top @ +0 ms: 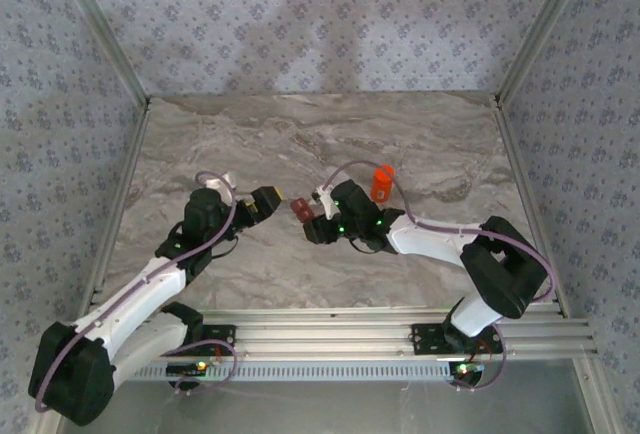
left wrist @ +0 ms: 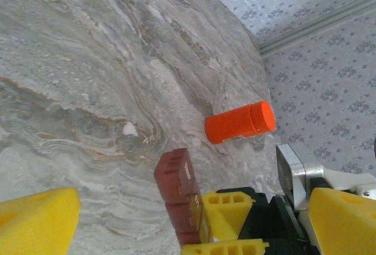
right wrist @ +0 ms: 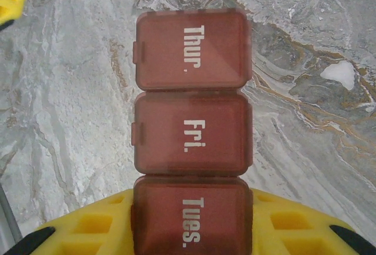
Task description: Sort the pills into containers
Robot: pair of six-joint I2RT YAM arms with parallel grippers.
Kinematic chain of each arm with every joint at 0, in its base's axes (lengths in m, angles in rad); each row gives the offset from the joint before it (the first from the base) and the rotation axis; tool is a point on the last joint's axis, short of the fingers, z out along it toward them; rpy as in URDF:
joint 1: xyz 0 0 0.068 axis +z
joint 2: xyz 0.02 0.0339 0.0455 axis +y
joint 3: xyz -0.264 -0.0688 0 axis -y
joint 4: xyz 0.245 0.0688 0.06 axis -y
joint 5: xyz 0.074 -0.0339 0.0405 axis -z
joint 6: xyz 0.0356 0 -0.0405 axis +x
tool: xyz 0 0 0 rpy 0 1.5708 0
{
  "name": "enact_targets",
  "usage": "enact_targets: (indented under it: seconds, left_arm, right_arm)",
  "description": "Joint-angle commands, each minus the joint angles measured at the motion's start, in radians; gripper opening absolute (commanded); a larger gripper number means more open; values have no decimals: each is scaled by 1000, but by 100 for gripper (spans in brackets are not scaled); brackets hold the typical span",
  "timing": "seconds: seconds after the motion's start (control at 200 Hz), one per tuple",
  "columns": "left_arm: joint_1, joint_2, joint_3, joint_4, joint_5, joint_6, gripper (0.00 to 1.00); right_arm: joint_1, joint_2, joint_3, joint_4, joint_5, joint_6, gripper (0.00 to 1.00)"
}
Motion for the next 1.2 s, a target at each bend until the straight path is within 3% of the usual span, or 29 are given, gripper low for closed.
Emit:
enact_targets:
  seconds: [0.0, 0.69, 1.194]
  left_arm:
    - [-25, 32, -1, 114, 0, -26, 99]
    - [-129, 169, 27, 231, -40, -45, 99]
    - [-153, 172, 56, 223, -48, -39, 99]
  right_arm:
    - [-4, -4, 16, 33, -23, 41, 24]
    - [21, 25, 59, 36, -36, 55, 24]
    - [25, 42, 67, 30, -31, 47, 23]
